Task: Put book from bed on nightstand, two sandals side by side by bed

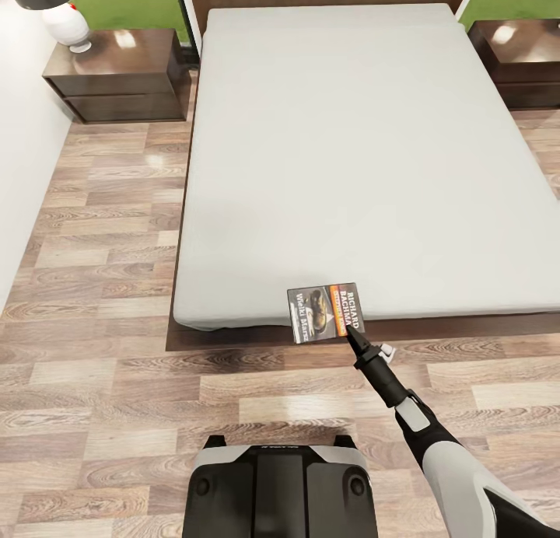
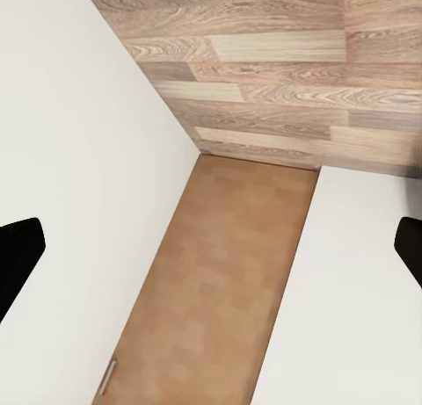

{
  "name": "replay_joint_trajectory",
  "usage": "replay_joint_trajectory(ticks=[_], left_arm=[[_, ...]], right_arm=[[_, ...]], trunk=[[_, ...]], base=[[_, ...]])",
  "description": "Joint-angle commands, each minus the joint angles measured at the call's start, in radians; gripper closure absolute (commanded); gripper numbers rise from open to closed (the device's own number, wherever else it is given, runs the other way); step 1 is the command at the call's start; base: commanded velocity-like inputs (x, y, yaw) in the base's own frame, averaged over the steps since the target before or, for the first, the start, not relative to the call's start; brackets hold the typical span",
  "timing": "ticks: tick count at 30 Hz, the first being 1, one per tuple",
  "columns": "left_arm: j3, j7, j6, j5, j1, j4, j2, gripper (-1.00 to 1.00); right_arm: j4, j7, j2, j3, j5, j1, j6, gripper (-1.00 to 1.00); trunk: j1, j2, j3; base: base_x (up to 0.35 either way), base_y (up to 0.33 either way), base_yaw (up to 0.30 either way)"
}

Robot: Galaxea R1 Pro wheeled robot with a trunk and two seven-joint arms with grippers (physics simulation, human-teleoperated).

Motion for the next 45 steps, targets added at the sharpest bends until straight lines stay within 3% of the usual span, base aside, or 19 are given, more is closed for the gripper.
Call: replay_joint_trajectory(ticks=[1, 45], left_arm=[[-0.008, 0.001, -0.003, 0.008, 0.000, 0.001, 0.000, -1.00], [-0.008, 0.001, -0.007, 0.007, 0.001, 0.001, 0.000, -1.00]], right_arm=[[0.001, 0.002, 0.000, 0.000, -0.006, 0.000, 0.010, 1.00], [0.002, -0.004, -0.004, 0.000, -0.004, 0.000, 0.010, 1.00]], trunk=[[0.001, -0.001, -0.001], [0.001, -0.001, -0.001]], base=[[0.000, 0.000, 0.000], [0.000, 0.000, 0.000]])
